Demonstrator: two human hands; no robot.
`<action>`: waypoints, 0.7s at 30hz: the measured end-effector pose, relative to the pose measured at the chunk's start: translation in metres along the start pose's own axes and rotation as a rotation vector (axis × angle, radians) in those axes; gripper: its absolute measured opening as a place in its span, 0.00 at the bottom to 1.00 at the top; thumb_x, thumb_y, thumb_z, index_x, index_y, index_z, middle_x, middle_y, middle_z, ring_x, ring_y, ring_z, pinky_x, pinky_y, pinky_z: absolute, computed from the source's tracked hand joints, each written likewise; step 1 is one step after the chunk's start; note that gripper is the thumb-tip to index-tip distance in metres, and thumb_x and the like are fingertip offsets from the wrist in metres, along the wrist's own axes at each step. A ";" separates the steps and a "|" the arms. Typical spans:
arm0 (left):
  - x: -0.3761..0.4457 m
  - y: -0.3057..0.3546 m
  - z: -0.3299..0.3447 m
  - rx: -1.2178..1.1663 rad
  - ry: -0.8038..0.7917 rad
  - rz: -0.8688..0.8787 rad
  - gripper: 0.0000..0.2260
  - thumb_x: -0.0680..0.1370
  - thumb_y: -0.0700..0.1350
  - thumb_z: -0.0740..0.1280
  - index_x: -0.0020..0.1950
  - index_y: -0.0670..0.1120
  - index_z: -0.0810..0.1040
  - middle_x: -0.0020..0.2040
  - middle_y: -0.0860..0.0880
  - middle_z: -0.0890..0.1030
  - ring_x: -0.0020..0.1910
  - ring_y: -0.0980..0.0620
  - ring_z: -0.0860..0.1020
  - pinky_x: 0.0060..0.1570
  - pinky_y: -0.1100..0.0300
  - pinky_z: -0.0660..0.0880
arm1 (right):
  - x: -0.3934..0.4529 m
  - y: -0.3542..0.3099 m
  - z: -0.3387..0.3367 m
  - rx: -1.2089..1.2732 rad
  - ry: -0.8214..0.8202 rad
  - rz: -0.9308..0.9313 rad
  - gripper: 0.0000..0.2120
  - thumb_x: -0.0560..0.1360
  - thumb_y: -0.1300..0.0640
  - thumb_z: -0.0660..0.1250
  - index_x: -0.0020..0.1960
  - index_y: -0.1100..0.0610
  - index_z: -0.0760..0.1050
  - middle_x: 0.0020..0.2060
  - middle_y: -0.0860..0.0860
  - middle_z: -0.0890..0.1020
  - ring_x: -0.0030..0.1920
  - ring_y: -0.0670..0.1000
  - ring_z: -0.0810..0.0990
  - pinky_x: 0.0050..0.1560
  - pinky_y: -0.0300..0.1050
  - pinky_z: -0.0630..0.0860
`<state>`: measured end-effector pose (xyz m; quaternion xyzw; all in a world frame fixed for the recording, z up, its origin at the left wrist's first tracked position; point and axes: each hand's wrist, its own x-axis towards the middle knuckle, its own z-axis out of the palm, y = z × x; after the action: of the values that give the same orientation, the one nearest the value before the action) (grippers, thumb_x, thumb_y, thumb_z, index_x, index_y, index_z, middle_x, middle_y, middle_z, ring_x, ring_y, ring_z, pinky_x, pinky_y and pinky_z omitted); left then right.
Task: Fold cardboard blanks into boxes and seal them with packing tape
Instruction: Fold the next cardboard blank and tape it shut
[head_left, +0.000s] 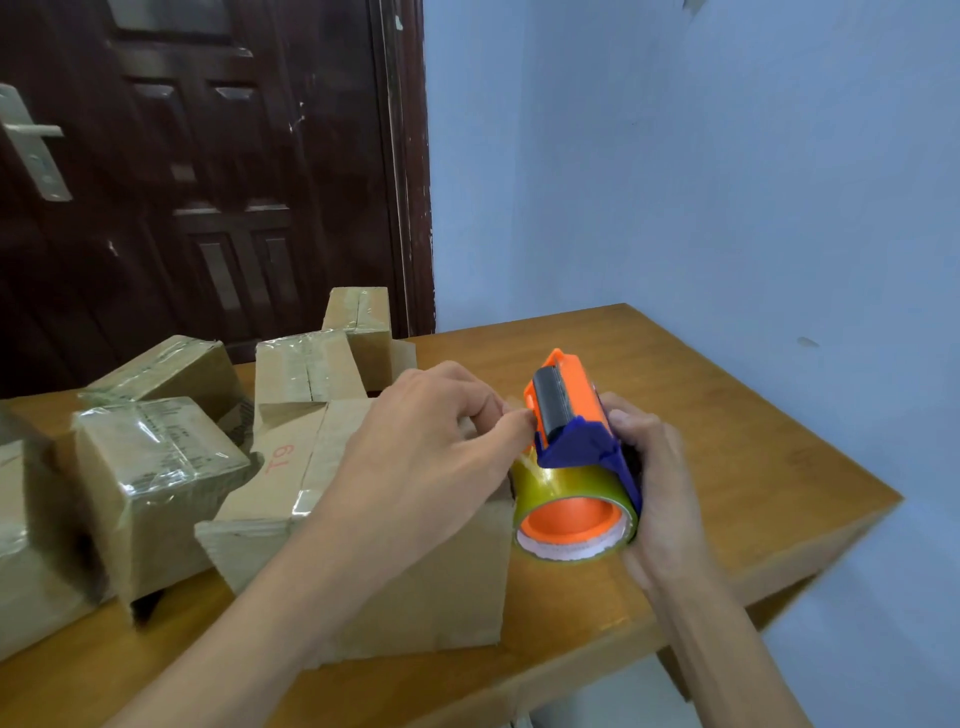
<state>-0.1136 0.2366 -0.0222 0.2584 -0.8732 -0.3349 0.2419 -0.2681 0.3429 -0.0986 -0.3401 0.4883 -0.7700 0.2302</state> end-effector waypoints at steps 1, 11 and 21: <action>0.000 0.000 -0.001 0.003 0.009 0.008 0.17 0.76 0.59 0.66 0.30 0.52 0.79 0.47 0.60 0.82 0.50 0.59 0.79 0.49 0.53 0.78 | 0.000 0.000 0.000 -0.001 -0.001 -0.009 0.26 0.73 0.46 0.64 0.50 0.73 0.75 0.40 0.70 0.75 0.42 0.62 0.73 0.45 0.54 0.72; -0.005 0.001 0.004 0.316 0.132 -0.086 0.16 0.79 0.57 0.70 0.34 0.52 0.81 0.45 0.60 0.74 0.51 0.57 0.72 0.53 0.50 0.78 | 0.008 0.006 -0.004 -0.051 -0.033 0.040 0.15 0.76 0.52 0.62 0.43 0.61 0.81 0.38 0.61 0.80 0.39 0.58 0.78 0.41 0.48 0.76; 0.008 -0.009 -0.002 0.309 0.105 -0.144 0.15 0.79 0.57 0.71 0.34 0.52 0.82 0.45 0.59 0.75 0.49 0.57 0.73 0.47 0.58 0.77 | 0.033 -0.001 -0.003 -0.125 -0.218 0.022 0.13 0.74 0.50 0.63 0.40 0.57 0.82 0.35 0.55 0.80 0.35 0.53 0.78 0.36 0.43 0.76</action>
<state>-0.1158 0.2254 -0.0253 0.3715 -0.8797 -0.1991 0.2201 -0.2919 0.3226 -0.0887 -0.4303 0.5108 -0.6940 0.2687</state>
